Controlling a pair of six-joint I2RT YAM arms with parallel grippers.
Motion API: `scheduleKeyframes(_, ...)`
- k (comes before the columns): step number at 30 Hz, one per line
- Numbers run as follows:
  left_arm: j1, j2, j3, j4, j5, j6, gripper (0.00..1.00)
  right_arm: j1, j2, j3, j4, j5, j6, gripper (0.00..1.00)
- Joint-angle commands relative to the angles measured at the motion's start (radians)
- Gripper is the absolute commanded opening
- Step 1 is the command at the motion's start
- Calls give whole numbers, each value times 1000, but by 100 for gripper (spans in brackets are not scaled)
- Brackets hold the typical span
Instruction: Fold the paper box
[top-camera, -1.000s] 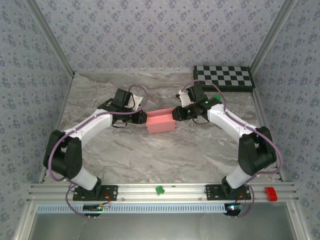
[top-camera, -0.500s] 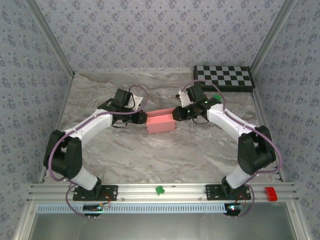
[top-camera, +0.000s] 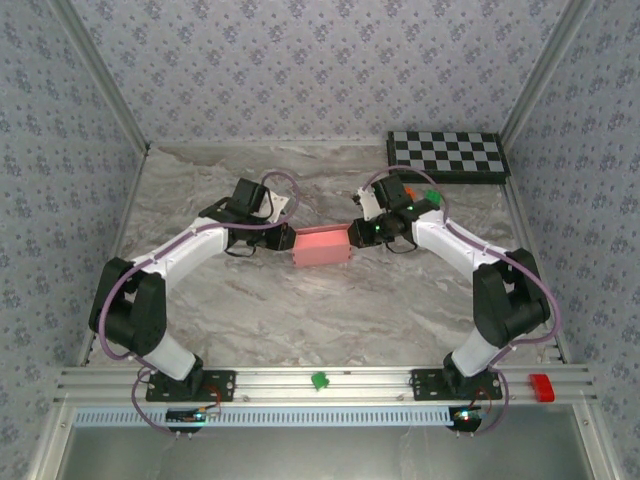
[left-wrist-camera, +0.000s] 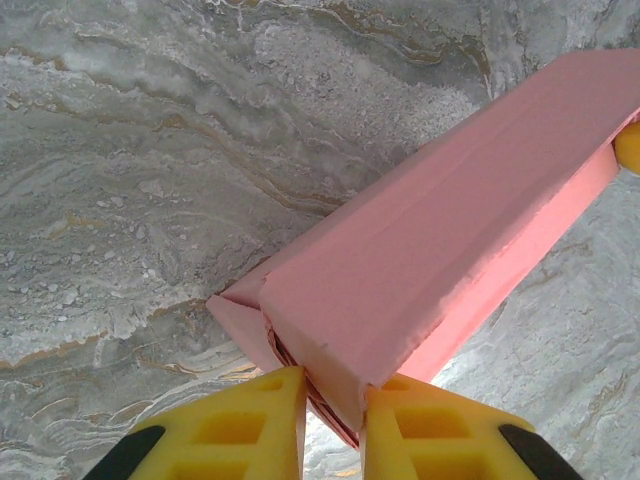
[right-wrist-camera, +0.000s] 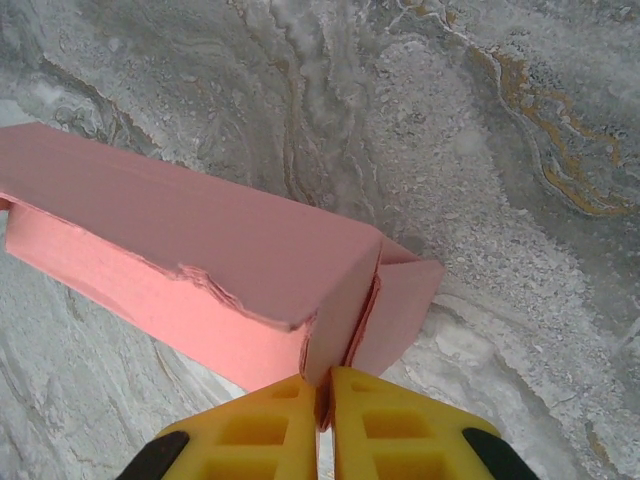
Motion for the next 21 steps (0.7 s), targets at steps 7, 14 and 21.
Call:
scheduleKeyframes(7,-16,12,30,-34,-35,32,20,12,-7,-32,-18,21,14,13)
scheduleKeyframes(14,-22,20,38,-40,-44,40,20,12,-42,-22,-14,40,8,22)
scheduleKeyframes(21,-28,29,57,-53,-47,48,20,12,-56,-8,-13,67,2,33)
